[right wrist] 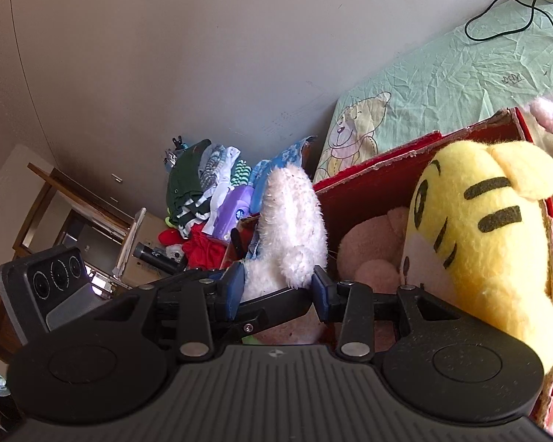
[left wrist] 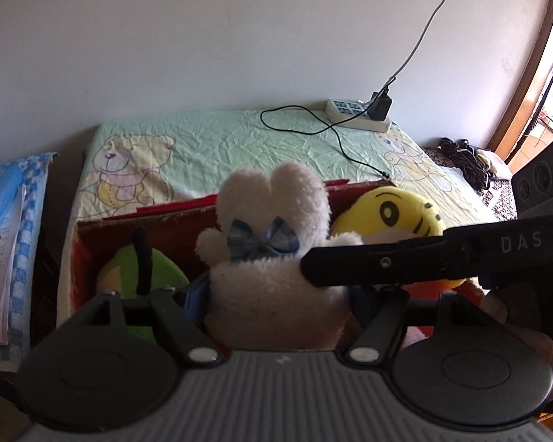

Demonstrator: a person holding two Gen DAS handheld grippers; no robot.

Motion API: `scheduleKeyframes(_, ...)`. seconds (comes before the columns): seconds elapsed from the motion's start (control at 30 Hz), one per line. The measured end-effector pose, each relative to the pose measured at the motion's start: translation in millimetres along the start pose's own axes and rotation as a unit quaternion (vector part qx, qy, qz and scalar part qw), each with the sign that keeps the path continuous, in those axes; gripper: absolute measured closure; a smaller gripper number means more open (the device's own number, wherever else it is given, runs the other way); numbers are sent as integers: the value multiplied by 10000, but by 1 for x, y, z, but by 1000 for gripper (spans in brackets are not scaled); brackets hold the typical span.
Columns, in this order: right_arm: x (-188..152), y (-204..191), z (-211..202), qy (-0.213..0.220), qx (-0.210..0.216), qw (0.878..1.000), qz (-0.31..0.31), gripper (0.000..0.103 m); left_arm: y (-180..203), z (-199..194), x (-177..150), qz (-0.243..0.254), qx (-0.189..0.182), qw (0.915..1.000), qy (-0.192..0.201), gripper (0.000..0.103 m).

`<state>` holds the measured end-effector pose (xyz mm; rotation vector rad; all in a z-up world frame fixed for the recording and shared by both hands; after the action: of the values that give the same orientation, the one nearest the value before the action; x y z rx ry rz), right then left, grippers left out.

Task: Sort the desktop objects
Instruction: 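Lift the white bunny with both grippers and carry it over the red box, then lower the white bunny into the box beside the green plush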

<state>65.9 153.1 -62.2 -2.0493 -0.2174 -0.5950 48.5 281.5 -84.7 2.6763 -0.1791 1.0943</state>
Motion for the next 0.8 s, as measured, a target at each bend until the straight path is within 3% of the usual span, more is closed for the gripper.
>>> scheduleKeyframes(0.3,-1,-4,16,-159,-401,9979,-483,64,-11,9,-13,23,215,9996,-166,30)
scheduleKeyframes(0.47,-2,2,32,-466,-972,9903,-874,66,-5,12,-18,273,346,9989,-163,23)
scheduleKeyframes(0.8,1,-6,40,-296,-1392,9812,-1304,69,-1,-3,-15,282,320,9991,7,20)
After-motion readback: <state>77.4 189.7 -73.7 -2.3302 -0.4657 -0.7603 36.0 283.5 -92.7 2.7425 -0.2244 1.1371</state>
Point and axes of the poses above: each gripper's, at about its wrist camera, not at the fingertips, and z roughly the way its jaws point, y to its right, x to its top, the point moved 8 cm from there along z, roughly the way its jaws point, and after that the axes turned 1 degree about z, right-handed, at the moved point
